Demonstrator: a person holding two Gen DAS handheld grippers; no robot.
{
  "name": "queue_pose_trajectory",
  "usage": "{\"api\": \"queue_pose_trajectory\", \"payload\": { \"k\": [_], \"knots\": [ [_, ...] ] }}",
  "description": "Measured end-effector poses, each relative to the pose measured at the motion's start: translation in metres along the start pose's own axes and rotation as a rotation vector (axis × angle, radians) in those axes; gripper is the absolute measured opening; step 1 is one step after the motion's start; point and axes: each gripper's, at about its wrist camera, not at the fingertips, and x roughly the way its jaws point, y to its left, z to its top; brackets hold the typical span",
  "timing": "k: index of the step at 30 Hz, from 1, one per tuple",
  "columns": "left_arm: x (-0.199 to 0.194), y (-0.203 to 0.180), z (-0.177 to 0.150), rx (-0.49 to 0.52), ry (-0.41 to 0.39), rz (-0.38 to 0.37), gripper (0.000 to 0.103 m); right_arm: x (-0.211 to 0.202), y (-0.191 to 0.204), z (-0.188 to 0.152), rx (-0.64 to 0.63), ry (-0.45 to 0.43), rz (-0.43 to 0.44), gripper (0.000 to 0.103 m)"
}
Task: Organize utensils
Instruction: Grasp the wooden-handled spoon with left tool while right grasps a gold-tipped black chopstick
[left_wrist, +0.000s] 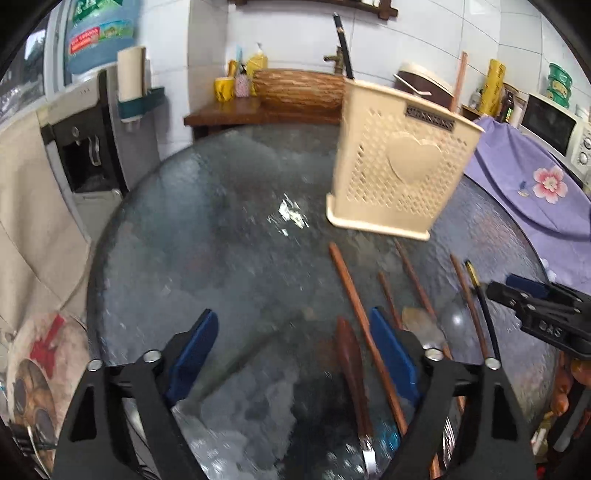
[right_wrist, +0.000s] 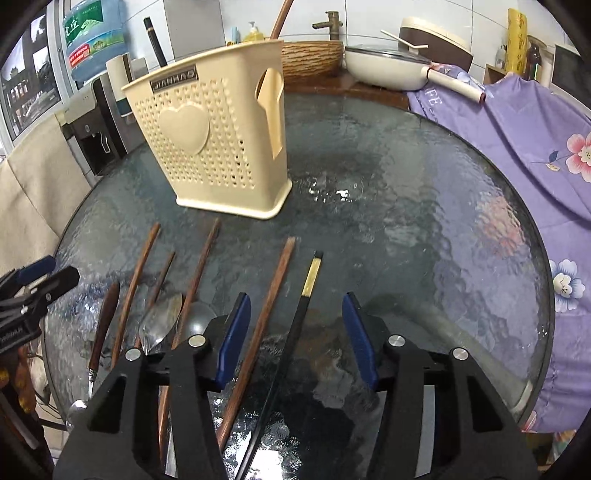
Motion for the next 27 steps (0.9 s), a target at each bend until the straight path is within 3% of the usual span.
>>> {"api": "queue_pose_trajectory", "payload": {
  "k": [9, 20, 27],
  "knots": [
    [0.007, -0.011, -0.016, 0.011, 0.056, -0.035, 0.060, 0.004, 0.004, -0.007, 0.009, 0.022, -0.011, 0.038],
    [0.011, -0.018, -0.026, 0.031, 0.084, -0.052, 0.057, 0.017, 0.006, -0.008, 0.024, 0.053, -0.031, 0.027],
    [0.018, -0.020, -0.029, 0.035, 0.108, -0.054, 0.047, 0.024, 0.007, -0.006, 0.021, 0.061, -0.028, 0.022]
  ]
}}
